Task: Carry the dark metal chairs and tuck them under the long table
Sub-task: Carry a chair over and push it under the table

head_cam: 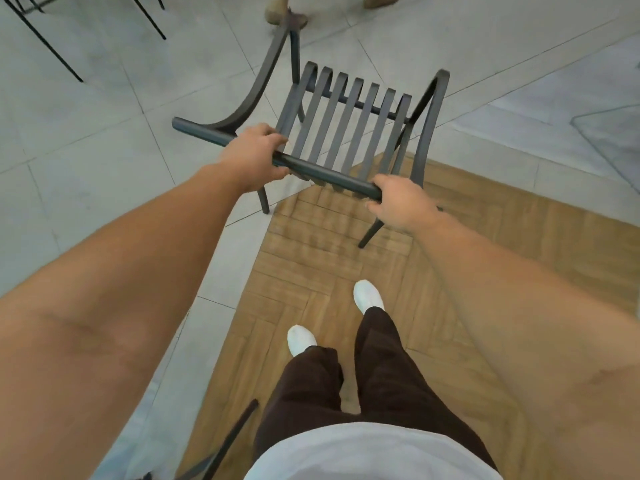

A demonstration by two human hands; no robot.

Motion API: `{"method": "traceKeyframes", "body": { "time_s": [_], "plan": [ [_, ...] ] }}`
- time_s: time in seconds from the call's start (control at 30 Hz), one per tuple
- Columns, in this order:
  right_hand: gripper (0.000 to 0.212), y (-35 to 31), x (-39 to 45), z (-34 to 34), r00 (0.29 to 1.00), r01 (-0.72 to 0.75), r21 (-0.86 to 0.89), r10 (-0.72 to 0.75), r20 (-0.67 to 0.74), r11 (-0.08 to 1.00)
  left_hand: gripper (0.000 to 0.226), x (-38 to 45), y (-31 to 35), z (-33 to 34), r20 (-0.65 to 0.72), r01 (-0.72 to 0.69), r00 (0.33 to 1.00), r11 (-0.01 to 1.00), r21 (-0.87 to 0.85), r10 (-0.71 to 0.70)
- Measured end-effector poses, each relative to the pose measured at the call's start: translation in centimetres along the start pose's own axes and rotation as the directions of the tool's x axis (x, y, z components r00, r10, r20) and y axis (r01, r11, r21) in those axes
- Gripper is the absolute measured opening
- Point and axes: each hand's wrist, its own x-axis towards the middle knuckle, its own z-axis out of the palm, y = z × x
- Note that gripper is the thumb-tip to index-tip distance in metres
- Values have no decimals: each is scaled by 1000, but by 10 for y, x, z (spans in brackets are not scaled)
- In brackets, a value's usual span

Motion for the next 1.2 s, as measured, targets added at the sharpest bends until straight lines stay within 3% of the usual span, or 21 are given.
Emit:
{"method": "traceKeyframes", "body": {
  "time_s": [0.1,0.17,0.33,0.73,1.2],
  "plan": [
    [18,1,7,4,999,-28,-32,29,17,999,59,18,-14,4,67,5,998,984,177,-17],
    [16,2,11,5,998,-48,-64,50,26,997,44,23,-21,9,85,-22,996,942,334,-7],
    [17,2,15,4,997,-47,-125,55,58,991,25,22,-20,13,84,-18,996,912,409,-18],
    [26,9,-4,11,989,42,-209,-11,146,977,21,-38,-12,32,118,47,988,930,364,-97],
    [36,4,1,8,926,338,-330,-250,282,881,20,-127,8,74,102,370,915,912,180,-391]
  ]
}}
